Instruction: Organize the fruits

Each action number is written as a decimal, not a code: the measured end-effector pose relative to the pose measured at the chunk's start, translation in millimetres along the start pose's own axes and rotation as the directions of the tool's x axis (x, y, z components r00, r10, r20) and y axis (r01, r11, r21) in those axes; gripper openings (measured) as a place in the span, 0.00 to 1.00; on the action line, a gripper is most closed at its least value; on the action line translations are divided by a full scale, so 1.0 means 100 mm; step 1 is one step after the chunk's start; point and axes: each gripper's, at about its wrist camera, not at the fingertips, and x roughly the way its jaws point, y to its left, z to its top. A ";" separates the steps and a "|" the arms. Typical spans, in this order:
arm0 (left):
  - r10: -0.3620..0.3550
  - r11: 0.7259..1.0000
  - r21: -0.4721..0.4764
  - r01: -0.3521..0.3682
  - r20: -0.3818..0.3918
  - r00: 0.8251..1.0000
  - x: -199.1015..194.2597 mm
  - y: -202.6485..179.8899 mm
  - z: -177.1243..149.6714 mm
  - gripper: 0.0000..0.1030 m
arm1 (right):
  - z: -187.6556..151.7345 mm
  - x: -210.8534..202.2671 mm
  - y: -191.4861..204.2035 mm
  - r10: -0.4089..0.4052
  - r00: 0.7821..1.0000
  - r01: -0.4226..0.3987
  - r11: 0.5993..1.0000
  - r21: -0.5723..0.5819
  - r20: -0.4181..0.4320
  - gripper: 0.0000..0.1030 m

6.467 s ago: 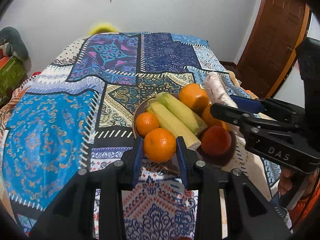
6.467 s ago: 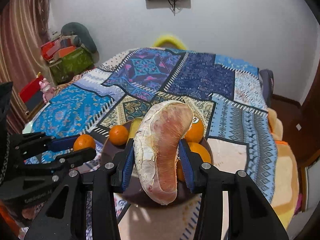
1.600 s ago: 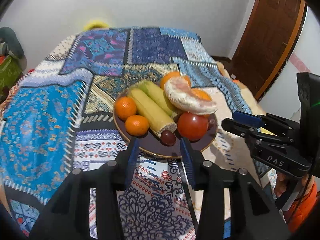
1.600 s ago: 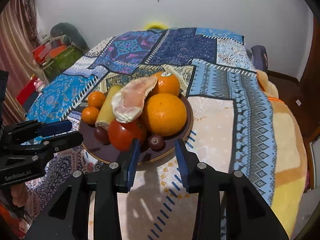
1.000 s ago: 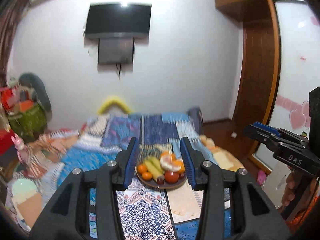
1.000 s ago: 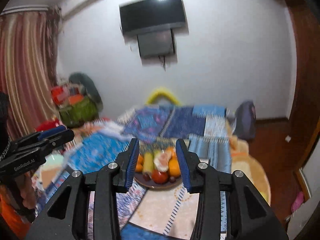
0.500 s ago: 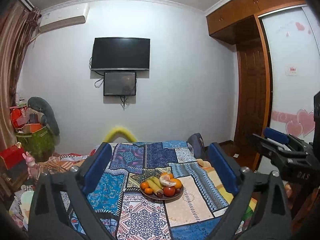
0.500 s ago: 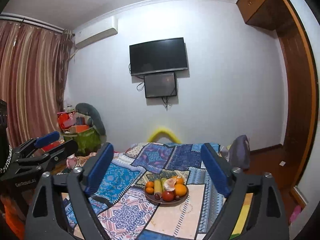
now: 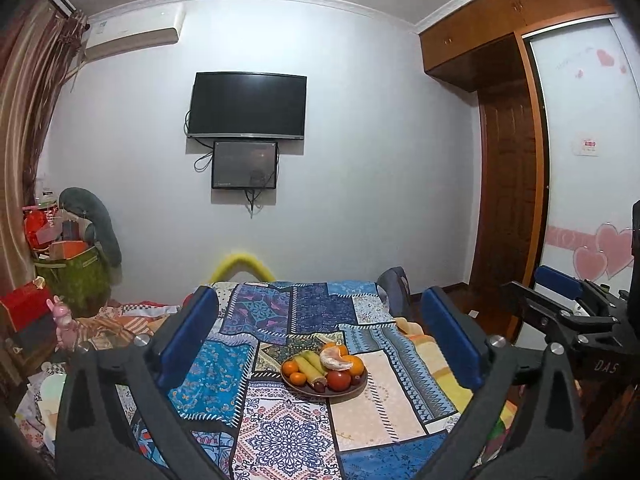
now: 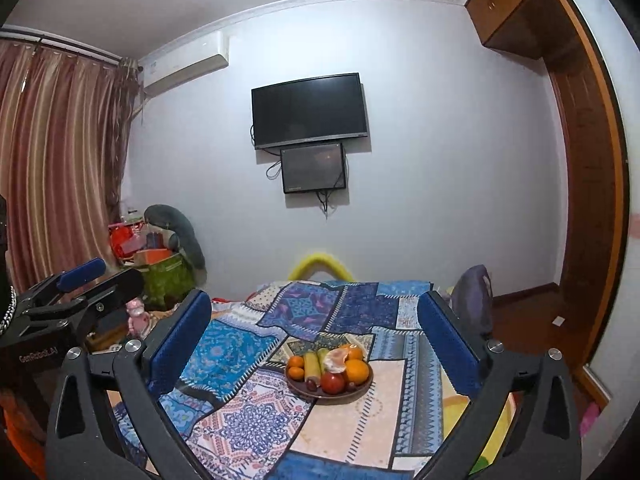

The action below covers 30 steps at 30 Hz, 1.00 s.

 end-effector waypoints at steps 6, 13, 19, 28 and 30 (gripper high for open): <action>0.001 1.000 -0.005 -0.001 0.000 1.000 0.00 0.01 0.00 1.00 | 0.01 -0.01 0.02 0.001 1.000 -0.001 1.000 -0.007 0.000 1.00; 0.001 1.000 -0.003 -0.001 0.000 1.000 0.00 0.00 0.00 1.00 | 0.01 -0.01 0.03 -0.002 1.000 0.002 1.000 -0.008 0.001 1.00; -0.003 1.000 0.003 0.003 0.002 1.000 -0.01 0.00 0.01 1.00 | 0.01 -0.02 0.03 -0.002 1.000 0.002 1.000 -0.009 0.002 1.00; -0.007 1.000 0.000 0.007 0.004 1.000 -0.01 0.03 0.02 1.00 | 0.03 -0.02 0.02 -0.004 1.000 0.004 1.000 -0.012 0.007 1.00; -0.011 1.000 -0.003 0.011 0.004 1.000 -0.01 0.03 0.02 1.00 | 0.03 -0.03 0.02 -0.004 1.000 0.004 1.000 -0.012 0.004 1.00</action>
